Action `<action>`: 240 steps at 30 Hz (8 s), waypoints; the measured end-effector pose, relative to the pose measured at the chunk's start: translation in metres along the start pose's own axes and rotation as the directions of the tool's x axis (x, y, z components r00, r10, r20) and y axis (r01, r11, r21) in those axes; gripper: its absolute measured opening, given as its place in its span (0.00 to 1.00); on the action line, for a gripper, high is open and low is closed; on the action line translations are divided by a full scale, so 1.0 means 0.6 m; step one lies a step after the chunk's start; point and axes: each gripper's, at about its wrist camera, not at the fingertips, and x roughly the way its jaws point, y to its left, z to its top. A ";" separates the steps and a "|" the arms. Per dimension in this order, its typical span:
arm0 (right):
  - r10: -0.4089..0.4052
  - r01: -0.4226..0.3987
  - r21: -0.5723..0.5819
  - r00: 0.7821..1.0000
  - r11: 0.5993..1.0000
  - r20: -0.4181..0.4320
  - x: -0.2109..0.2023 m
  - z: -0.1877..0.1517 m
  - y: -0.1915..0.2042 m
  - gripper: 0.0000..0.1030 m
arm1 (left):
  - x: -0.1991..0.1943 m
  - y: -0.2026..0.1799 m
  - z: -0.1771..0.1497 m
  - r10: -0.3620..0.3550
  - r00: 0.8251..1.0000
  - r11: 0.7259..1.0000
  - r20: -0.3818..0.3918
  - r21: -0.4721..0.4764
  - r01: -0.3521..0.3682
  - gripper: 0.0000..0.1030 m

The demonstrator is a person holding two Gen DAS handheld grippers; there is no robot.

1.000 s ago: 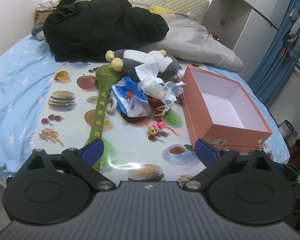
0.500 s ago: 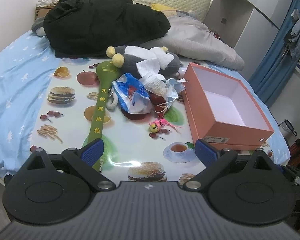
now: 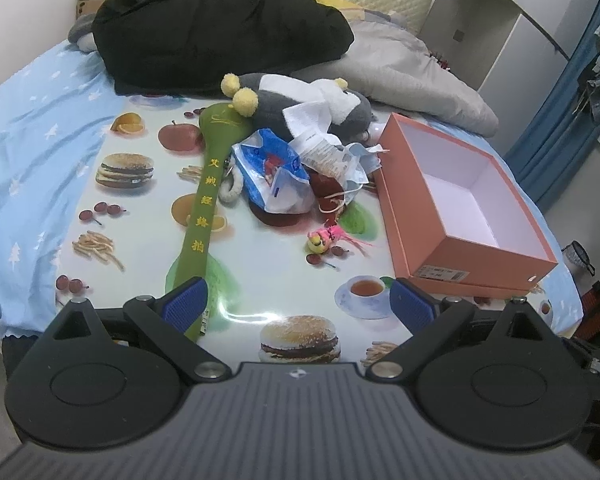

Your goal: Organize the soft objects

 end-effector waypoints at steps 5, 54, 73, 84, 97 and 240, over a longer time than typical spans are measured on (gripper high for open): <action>0.003 -0.003 -0.003 1.000 1.000 -0.003 0.005 0.000 0.002 1.00 | 0.006 0.000 -0.001 0.003 1.000 1.000 -0.004 0.004 -0.003 0.97; -0.005 0.001 -0.177 1.000 0.984 -0.020 0.361 0.054 0.016 0.77 | 0.391 0.081 0.153 -0.174 0.984 0.981 0.027 -0.081 0.176 0.64; -0.012 0.001 -0.098 0.994 0.995 -0.105 0.410 0.074 0.014 0.34 | 0.441 0.059 0.157 -0.151 0.988 0.986 0.035 -0.072 0.153 0.19; -0.013 0.007 -0.078 0.997 0.997 -0.074 0.355 0.078 0.000 0.31 | 0.375 0.049 0.135 -0.183 0.982 0.981 0.039 -0.062 0.185 0.07; -0.024 0.011 -0.088 0.989 0.996 -0.146 0.319 0.042 -0.002 0.31 | 0.295 0.055 0.055 -0.224 0.973 0.965 -0.057 -0.151 0.213 0.07; -0.215 0.191 0.166 0.967 0.967 0.136 0.080 0.225 -0.297 0.37 | 0.301 -0.355 0.250 -0.319 0.945 0.890 -0.076 0.318 0.326 0.43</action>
